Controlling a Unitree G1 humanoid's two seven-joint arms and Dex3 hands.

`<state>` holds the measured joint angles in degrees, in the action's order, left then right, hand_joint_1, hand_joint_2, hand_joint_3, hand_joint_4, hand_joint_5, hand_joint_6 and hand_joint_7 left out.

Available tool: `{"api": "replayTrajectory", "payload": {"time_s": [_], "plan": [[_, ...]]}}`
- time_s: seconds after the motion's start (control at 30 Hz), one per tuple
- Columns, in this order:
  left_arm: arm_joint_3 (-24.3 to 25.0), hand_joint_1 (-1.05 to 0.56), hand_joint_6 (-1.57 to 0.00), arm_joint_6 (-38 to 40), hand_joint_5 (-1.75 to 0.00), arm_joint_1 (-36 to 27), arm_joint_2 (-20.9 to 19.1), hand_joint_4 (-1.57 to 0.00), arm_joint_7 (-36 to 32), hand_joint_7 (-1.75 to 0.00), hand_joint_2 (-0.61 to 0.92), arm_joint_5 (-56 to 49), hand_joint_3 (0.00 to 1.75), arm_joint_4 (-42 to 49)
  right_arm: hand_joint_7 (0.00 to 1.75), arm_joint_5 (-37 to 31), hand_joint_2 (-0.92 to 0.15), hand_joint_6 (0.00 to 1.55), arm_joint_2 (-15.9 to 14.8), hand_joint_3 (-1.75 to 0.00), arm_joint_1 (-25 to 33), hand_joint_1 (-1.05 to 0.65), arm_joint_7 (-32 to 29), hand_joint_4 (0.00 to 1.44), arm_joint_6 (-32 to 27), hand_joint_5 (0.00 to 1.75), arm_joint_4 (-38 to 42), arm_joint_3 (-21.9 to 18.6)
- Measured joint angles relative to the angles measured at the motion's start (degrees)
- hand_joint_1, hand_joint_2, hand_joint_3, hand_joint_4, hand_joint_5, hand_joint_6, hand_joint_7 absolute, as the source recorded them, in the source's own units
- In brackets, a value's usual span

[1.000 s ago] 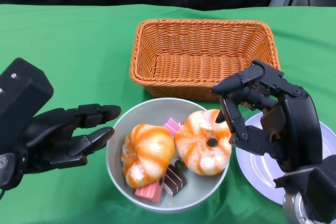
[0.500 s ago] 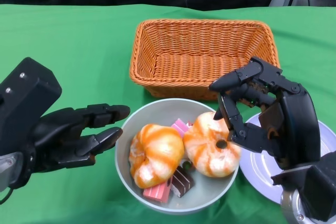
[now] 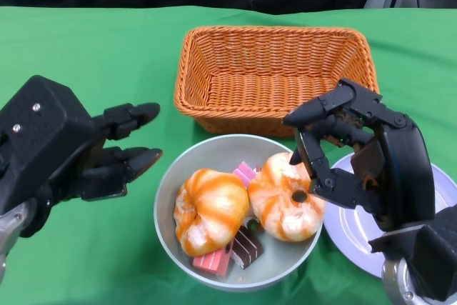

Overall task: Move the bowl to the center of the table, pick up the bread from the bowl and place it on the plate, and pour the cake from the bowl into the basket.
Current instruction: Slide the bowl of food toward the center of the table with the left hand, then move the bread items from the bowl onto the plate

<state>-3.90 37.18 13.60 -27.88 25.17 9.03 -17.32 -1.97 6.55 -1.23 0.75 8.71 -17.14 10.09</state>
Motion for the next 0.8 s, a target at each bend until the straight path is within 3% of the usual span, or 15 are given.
{"api": "replayTrajectory", "payload": {"time_s": [0.17, 0.23, 0.4, 0.47, 0.53, 0.57, 0.63, 0.7, 0.8], "plan": [[1.6, -0.78, -0.22, -3.6, -0.11, -1.4, 2.2, -0.37, -3.4, -0.06, 0.92, -1.9, 0.45, -0.2, 1.07, 0.0, -0.62, 0.75, 0.0, -0.88, 0.0, -0.10, 0.5, 0.77, 1.1, 1.53, 0.7, -0.1], [3.1, -0.72, -0.30, -7.2, -0.15, -1.7, 4.3, -0.47, -5.3, -0.07, 0.92, -1.9, 0.38, 0.2, 1.07, 0.1, -0.62, 0.75, -0.1, -0.88, 0.0, -0.10, 0.8, 0.77, 1.8, 1.53, 1.3, -0.2], [8.9, -0.34, -0.68, -23.2, -0.23, -2.8, 14.1, -0.72, -7.6, -0.15, 0.92, 3.1, 0.18, 6.9, 1.06, 0.2, -0.62, 0.75, -0.5, -0.89, 0.2, -0.11, 1.5, 0.76, 2.2, 1.52, 2.0, -0.3], [10.0, -0.24, -0.88, -28.8, -0.29, -2.8, 17.1, -0.86, -7.6, -0.18, 0.92, 4.4, 0.18, 10.3, 1.06, 1.0, -0.63, 0.74, -0.9, -0.88, 0.3, -0.10, 2.3, 0.76, 2.2, 1.51, 2.0, -0.5], [10.9, -0.22, -0.94, -33.1, -0.31, -2.8, 19.3, -0.90, -7.6, -0.17, 0.92, 5.1, 0.18, 13.0, 1.05, 1.5, -0.63, 0.74, -1.3, -0.88, 0.4, -0.10, 2.9, 0.76, 2.3, 1.51, 2.0, -0.6], [11.1, -0.19, -1.03, -35.0, -0.44, -2.6, 20.0, -0.96, -7.6, -0.21, 0.92, 5.4, 0.23, 14.4, 1.04, 1.7, -0.62, 0.74, -1.6, -0.86, 0.5, -0.12, 3.2, 0.75, 2.4, 1.49, 2.0, -0.8], [11.6, -0.19, -1.13, -38.8, -0.81, -1.6, 21.8, -0.91, -7.4, -0.29, 0.92, 6.6, 0.25, 17.8, 0.97, 2.2, -0.65, 0.74, -2.4, -0.77, 0.6, -0.15, 4.1, 0.76, 2.5, 1.42, 2.0, -1.3], [11.7, -0.19, -1.11, -42.2, -1.06, -0.5, 23.2, -0.85, -6.7, -0.43, 0.92, 7.5, 0.26, 20.8, 0.87, 2.6, -0.67, 0.73, -3.3, -0.66, 0.8, -0.19, 5.4, 0.74, 2.5, 1.32, 2.0, -1.7], [11.3, -0.18, -1.04, -45.7, -1.23, 1.0, 24.2, -0.79, -6.5, -0.61, 0.92, 7.2, 0.29, 24.0, 0.76, 2.7, -0.69, 0.72, -5.1, -0.58, 1.3, -0.23, 7.2, 0.69, 2.5, 1.22, 1.7, -2.1]]}}
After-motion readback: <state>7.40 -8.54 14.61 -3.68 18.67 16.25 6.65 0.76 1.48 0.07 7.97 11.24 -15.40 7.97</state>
